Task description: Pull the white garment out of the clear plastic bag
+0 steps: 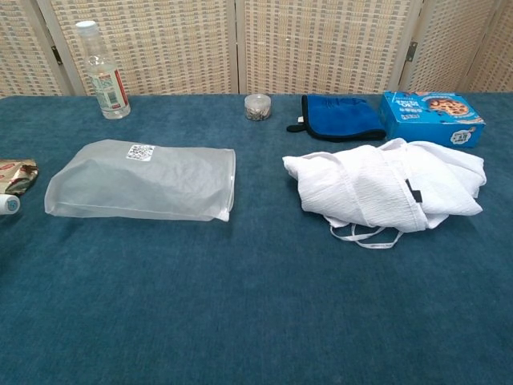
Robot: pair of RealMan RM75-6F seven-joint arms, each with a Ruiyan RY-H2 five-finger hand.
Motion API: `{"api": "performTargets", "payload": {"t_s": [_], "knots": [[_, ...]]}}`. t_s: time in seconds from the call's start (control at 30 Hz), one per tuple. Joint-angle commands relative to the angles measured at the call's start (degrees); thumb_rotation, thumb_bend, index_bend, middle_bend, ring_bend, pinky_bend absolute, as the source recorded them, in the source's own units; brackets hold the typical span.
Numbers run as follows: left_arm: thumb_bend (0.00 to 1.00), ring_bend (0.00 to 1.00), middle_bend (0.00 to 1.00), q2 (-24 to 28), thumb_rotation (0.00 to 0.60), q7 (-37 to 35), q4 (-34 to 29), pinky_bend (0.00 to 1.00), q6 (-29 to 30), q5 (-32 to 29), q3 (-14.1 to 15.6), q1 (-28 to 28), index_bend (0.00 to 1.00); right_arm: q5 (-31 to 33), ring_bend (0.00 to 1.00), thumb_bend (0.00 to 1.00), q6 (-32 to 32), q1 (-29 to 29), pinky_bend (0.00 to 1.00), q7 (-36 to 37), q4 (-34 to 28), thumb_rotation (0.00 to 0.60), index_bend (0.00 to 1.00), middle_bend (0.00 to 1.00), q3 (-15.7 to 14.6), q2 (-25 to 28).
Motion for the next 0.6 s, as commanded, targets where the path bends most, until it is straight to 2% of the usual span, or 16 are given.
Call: {"api": "performTargets", "payload": {"t_s": [0.03, 0.2, 0.6], "knots": [[0.08, 0.42, 0.4, -0.1, 0.6, -1.3, 0.8, 0.59, 1.8, 1.0, 0.8, 1.5, 0.32, -1.1, 0.18, 0.0, 1.3, -1.4, 0.34, 1.0, 0.8, 0.6, 0.15, 0.26, -1.1, 0.4], [0.08, 0.42, 0.4, 0.0, 0.6, -3.5, 1.2, 0.59, 3.8, 2.0, 1.9, 3.7, 0.33, -2.7, 0.18, 0.0, 3.3, -3.3, 0.34, 2.6, 2.0, 0.6, 0.15, 0.26, -2.2, 0.2], [0.08, 0.42, 0.4, 1.2, 0.6, -5.5, 1.5, 0.59, 3.4, 3.7, 3.2, 5.6, 0.33, -4.5, 0.18, 0.0, 5.6, -6.6, 0.34, 5.6, 5.2, 0.6, 0.15, 0.26, -4.0, -0.6]]}}
